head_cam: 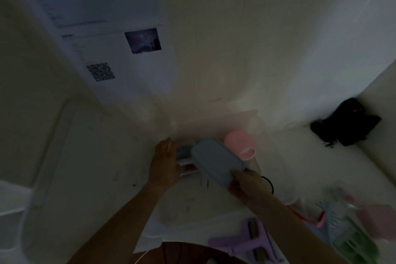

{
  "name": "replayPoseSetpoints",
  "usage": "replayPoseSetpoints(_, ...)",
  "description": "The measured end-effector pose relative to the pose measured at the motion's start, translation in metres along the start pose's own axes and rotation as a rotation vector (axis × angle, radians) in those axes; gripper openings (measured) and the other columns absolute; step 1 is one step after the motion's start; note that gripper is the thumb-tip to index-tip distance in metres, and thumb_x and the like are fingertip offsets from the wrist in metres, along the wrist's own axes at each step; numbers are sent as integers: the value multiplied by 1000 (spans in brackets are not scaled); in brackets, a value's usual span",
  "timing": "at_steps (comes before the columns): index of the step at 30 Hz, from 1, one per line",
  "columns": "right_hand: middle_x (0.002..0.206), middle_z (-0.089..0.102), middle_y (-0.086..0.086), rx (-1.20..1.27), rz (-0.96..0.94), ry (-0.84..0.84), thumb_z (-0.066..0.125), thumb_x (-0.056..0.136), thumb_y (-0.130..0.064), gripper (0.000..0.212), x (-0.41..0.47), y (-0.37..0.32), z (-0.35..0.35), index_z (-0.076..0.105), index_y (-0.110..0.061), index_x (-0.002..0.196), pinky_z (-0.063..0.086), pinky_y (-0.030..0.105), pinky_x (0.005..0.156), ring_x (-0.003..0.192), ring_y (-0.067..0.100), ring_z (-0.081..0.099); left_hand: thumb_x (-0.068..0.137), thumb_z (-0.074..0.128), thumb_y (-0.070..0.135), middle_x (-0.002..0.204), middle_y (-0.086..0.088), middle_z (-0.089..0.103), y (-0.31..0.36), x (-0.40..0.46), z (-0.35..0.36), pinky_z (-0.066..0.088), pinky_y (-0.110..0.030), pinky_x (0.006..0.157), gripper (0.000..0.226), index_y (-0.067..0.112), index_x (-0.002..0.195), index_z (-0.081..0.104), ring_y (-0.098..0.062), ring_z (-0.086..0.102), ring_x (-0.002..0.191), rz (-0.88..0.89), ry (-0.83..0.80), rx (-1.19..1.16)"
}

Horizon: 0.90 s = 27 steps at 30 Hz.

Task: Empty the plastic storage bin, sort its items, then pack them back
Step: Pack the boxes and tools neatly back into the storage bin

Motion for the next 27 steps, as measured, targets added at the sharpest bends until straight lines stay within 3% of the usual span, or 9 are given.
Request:
replayPoseSetpoints(4, 69, 60, 14, -26, -7, 69, 58, 96, -7, 9, 6, 0, 1, 63, -4, 90, 52, 27, 43, 55, 23, 56, 52, 86, 28, 134, -28, 50, -22, 21, 15, 57, -47, 78, 80, 1, 122, 58, -46, 56, 113, 35, -231, 233)
replayPoseSetpoints(6, 70, 58, 15, -29, -10, 100, 58, 96, -8, 13, 9, 2, 0, 61, -7, 84, 53, 28, 44, 57, 23, 55, 55, 81, 35, 128, -24, 52, -25, 26, 18, 56, -45, 82, 80, 4, 123, 55, -45, 54, 110, 68, -279, 262)
replayPoseSetpoints(8, 78, 60, 16, -8, -8, 93, 57, 96, -8, 8, 11, 5, 1, 61, -9, 89, 55, 29, 46, 63, 24, 56, 55, 79, 38, 117, -21, 54, -26, 28, 18, 55, -44, 83, 78, 6, 119, 52, -43, 52, 106, 130, -241, 291)
replayPoseSetpoints(11, 87, 62, 17, 10, -24, 74, 57, 95, -6, 8, 12, 10, 3, 62, -8, 101, 56, 31, 48, 68, 24, 58, 37, 88, 46, 96, -16, 62, -24, 27, 19, 56, -34, 67, 88, 7, 110, 57, -40, 58, 92, 153, -224, 341)
replayPoseSetpoints(14, 91, 61, 16, 10, -15, 74, 59, 94, -6, 11, 13, 13, 6, 60, -9, 104, 57, 32, 49, 71, 24, 58, 25, 87, 54, 85, -14, 62, -23, 27, 13, 54, -34, 64, 93, 7, 102, 62, -37, 60, 83, 134, -212, 425)
replayPoseSetpoints(17, 90, 60, 16, -23, 25, 76, 60, 93, -6, 15, 16, 19, 7, 61, -9, 108, 56, 32, 52, 71, 24, 57, 32, 84, 58, 86, -13, 60, -22, 23, -5, 51, -33, 61, 89, 9, 102, 59, -33, 61, 73, 89, -181, 414)
replayPoseSetpoints(20, 74, 52, 16, -74, 95, 63, 55, 95, -7, 2, 17, 18, 13, 57, -7, 96, 56, 34, 54, 61, 23, 50, 49, 81, 47, 97, -10, 55, -16, 16, -39, 50, -35, 64, 72, 16, 107, 53, -33, 61, 78, 49, -98, 312)
replayPoseSetpoints(24, 70, 46, 13, -134, 138, 51, 48, 99, -10, 10, 25, 11, 36, 51, -6, 90, 52, 36, 60, 57, 22, 46, 48, 85, 29, 100, -10, 53, -16, 9, -76, 49, -36, 70, 67, 18, 104, 51, -33, 60, 86, 22, 20, 269)
replayPoseSetpoints(27, 69, 40, 13, -146, 149, 30, 43, 99, -9, 8, 42, 7, 50, 48, -8, 93, 48, 29, 48, 48, 21, 46, 44, 87, 24, 102, -12, 52, -15, 6, -86, 52, -39, 75, 71, 16, 105, 52, -34, 57, 90, 18, 68, 248)
Point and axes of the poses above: each hand's wrist, its own x-axis towards the middle knuckle, its own z-axis out of the palm, y = z × x, the point moved 2 cm from there along x, towards the middle knuckle
